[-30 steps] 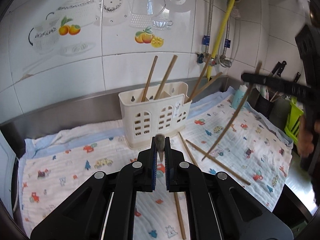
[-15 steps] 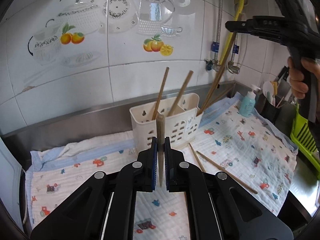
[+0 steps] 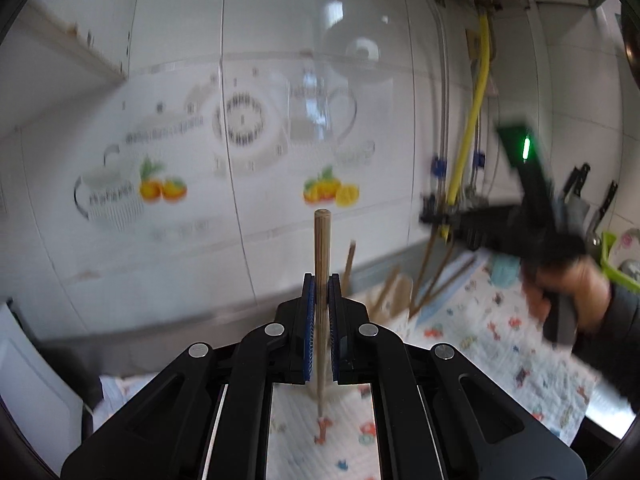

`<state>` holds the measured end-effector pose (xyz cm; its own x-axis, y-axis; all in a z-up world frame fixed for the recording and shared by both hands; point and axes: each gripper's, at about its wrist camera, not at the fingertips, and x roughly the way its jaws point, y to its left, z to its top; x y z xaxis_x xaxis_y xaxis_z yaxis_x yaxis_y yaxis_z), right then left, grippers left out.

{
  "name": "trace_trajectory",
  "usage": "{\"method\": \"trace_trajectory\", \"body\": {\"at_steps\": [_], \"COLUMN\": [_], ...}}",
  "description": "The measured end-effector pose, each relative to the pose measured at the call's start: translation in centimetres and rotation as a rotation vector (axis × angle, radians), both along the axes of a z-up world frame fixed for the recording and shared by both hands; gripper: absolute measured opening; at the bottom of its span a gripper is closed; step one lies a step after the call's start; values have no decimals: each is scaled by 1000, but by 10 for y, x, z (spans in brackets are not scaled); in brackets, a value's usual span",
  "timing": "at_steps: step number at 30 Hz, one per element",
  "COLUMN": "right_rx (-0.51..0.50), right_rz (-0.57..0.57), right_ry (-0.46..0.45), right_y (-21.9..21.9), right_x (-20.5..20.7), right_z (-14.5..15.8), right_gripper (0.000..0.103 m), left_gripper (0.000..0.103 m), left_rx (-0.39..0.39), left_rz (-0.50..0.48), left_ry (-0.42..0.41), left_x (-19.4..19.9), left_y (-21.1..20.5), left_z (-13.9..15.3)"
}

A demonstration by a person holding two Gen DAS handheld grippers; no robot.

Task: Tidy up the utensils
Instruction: 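Lower the left gripper's chopstick into the holder and open while the right gripper does likewise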

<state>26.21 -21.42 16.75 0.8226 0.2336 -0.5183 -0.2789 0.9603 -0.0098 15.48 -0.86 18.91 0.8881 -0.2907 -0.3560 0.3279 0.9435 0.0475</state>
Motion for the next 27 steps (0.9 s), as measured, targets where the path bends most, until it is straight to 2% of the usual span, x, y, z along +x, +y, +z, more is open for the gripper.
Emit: {"method": "trace_trajectory", "body": {"at_steps": [5,10,20,27], "right_rx": [-1,-9,-14,-16], "right_rz": [-6,-7,11,30], "right_ry": [24,28,1,-16], "right_y": [-2,-6,-11,-6], "right_x": [5,3,-10,-20], "right_z": [-15,-22,-22,-21], "right_gripper": [6,6,7,10], "left_gripper": [5,5,5,5], "left_rx": [-12,-49,-113,-128], "left_rz": [16,16,66,67], "left_ry": [-88,-102,-52,34], "left_x": [13,34,74,88], "left_y": [-7,-14,-13,-7], "left_z": [32,39,10,-17]}}
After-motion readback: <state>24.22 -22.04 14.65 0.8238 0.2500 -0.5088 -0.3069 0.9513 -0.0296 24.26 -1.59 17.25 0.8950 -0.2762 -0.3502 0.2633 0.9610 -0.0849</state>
